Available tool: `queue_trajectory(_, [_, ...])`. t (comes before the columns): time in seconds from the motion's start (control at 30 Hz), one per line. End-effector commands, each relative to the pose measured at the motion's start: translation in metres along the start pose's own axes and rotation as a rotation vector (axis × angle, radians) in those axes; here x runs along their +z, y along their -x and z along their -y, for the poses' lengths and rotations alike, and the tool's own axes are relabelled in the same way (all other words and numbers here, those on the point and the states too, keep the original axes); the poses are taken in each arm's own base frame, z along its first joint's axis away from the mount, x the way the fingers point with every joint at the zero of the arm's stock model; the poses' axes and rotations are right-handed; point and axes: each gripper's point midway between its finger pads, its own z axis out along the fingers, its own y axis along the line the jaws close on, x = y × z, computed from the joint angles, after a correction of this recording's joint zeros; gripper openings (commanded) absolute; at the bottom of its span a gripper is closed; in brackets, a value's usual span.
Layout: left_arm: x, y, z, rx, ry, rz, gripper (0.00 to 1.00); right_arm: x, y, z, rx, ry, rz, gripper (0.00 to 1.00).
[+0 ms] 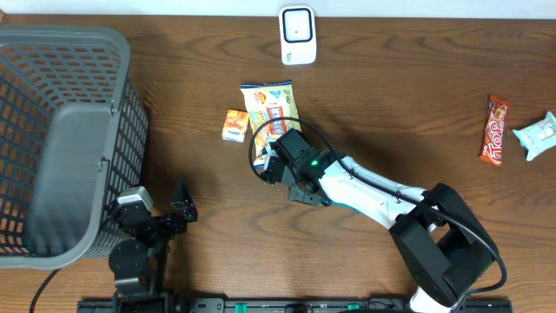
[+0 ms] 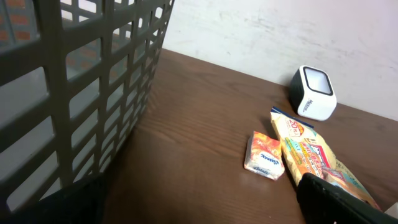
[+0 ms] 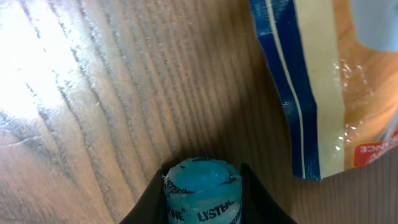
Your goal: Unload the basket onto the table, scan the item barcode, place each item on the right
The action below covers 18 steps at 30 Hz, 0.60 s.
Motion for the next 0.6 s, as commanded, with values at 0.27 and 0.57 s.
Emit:
queue_trajectory(0.27, [0.002, -0.013, -0.004, 0.0, 0.012, -0.031, 0.98, -0.033, 0.022, 0.018, 0.185, -0.048, 0.092, 0.01])
queue_trajectory(0.57, [0.002, -0.013, -0.004, 0.0, 0.012, -0.031, 0.98, -0.143, 0.056, 0.053, 0.287, -0.071, 0.419, 0.01])
